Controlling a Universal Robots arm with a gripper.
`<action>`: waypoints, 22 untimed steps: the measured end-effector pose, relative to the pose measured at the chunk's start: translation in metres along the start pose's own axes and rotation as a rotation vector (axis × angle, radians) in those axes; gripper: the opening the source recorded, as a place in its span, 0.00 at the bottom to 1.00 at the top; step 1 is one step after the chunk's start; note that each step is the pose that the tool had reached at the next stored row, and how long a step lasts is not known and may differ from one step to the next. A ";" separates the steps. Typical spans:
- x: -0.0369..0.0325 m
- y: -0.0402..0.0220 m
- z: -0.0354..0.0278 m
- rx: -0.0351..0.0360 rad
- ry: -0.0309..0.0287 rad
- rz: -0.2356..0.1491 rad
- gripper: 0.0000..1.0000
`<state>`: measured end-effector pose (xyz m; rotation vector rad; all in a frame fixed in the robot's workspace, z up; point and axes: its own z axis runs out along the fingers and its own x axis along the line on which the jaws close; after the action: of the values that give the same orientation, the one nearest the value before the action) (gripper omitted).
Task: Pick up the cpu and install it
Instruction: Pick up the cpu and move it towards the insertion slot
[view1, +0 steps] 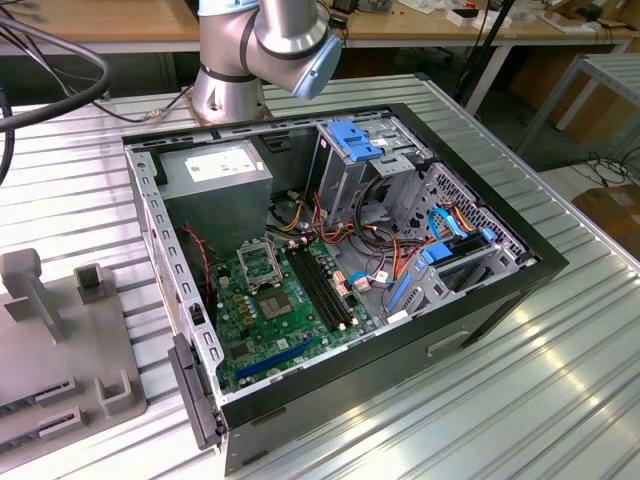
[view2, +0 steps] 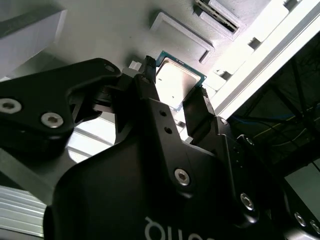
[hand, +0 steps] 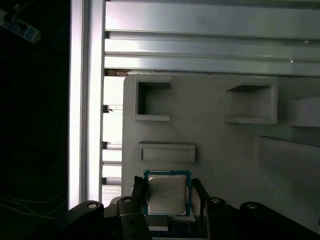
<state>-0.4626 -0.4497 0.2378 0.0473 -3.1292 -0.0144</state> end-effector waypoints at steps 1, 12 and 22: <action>0.0000 0.0000 -0.0005 0.0000 0.0001 0.000 0.47; 0.0001 0.0001 -0.0075 0.0001 0.0002 0.000 0.47; 0.0001 0.0001 -0.0132 0.0001 0.0002 0.000 0.47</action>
<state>-0.4625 -0.4497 0.2510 0.0473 -3.1291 -0.0142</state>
